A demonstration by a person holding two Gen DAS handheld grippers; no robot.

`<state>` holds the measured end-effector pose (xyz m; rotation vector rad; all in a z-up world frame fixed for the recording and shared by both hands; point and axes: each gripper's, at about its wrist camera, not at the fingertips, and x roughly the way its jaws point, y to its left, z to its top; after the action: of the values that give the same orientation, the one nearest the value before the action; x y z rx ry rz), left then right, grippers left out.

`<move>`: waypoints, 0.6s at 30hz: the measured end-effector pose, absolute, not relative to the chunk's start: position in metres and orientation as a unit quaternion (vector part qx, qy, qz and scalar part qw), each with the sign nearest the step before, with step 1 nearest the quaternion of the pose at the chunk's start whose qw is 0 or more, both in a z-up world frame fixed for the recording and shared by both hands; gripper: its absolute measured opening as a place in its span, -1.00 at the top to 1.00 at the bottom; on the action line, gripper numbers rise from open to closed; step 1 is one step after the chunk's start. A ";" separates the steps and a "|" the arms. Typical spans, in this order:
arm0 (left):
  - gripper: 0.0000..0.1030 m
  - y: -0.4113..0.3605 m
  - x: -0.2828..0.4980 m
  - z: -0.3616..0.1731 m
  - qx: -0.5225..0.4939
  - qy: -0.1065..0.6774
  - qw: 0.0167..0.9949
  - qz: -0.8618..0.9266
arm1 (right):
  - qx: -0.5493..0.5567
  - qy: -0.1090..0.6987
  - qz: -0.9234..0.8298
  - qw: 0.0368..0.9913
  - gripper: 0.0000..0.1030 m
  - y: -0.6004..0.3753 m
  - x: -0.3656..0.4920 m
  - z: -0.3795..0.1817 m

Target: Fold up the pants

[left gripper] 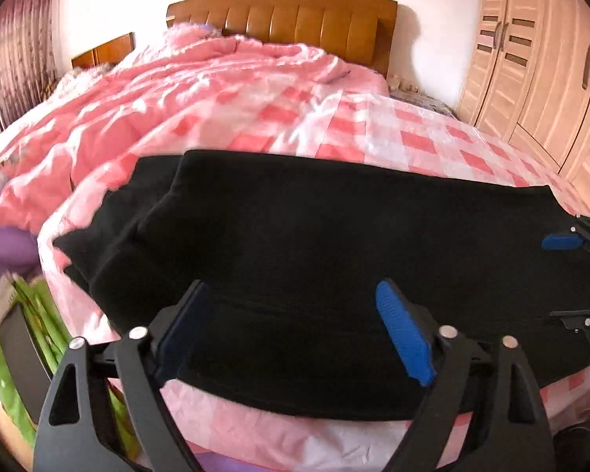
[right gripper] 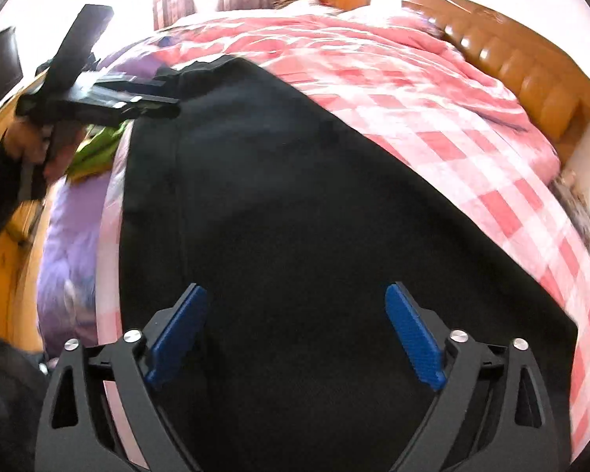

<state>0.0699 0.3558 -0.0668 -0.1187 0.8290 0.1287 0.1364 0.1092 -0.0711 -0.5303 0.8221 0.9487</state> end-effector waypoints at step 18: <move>-0.97 0.319 0.094 -0.090 -0.016 0.413 0.906 0.085 | -0.145 0.432 0.180 0.872 -0.81 -0.112 0.122 -0.060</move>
<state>0.0938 0.3188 -0.0905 -0.0331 0.8532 0.1762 0.1221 -0.1122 -0.0596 -0.3035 0.9036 0.3759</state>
